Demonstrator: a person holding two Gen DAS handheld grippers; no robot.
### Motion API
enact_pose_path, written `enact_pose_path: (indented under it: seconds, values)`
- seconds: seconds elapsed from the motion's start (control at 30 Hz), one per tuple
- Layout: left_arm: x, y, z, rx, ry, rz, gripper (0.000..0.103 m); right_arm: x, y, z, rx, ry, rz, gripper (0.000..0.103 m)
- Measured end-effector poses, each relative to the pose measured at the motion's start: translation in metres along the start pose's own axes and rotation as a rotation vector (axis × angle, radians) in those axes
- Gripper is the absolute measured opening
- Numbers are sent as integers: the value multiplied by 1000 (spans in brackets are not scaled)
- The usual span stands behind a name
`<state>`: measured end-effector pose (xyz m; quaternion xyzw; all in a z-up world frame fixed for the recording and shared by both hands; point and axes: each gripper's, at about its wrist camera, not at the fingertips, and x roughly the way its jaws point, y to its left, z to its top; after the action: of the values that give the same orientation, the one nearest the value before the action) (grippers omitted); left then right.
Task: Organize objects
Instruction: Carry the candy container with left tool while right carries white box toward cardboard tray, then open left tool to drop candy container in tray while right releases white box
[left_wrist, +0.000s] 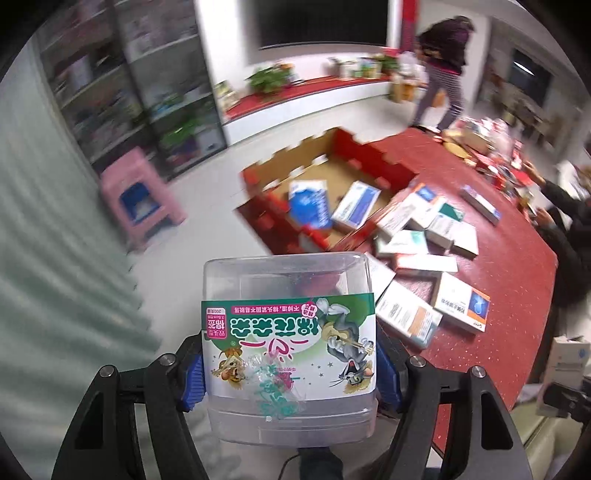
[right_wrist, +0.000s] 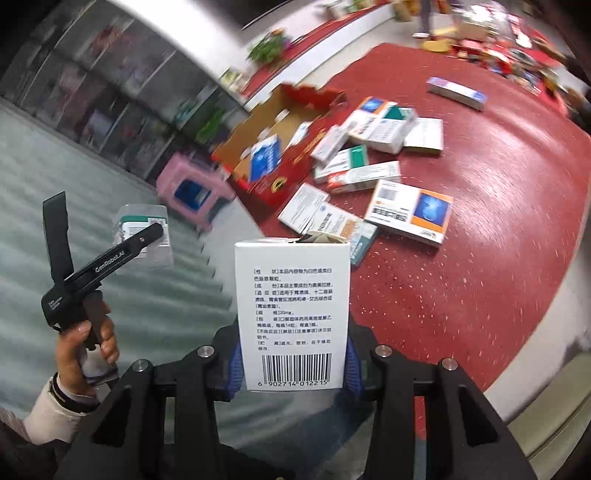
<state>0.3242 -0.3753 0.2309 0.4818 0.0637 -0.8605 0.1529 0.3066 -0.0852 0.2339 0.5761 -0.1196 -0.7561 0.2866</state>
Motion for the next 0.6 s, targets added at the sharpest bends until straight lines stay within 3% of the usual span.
enact_pose_path:
  seconds: [0.1, 0.2, 0.3, 0.4, 0.6]
  values:
    - [4, -14, 15, 18, 13, -87, 76, -7, -5, -12, 62, -55, -9, 42]
    - [-3, -30, 26, 56, -1, -127, 76, -10, -7, -14, 95, -83, -4, 42]
    - [-16, -36, 32, 66, -8, -145, 76, -13, -1, -10, 70, -99, 9, 42]
    - [-20, -32, 36, 77, -40, -110, 76, -1, 6, 2, 55, -83, 22, 42]
    - [24, -14, 63, 73, 11, -108, 76, 50, 32, 56, 68, -58, 50, 42]
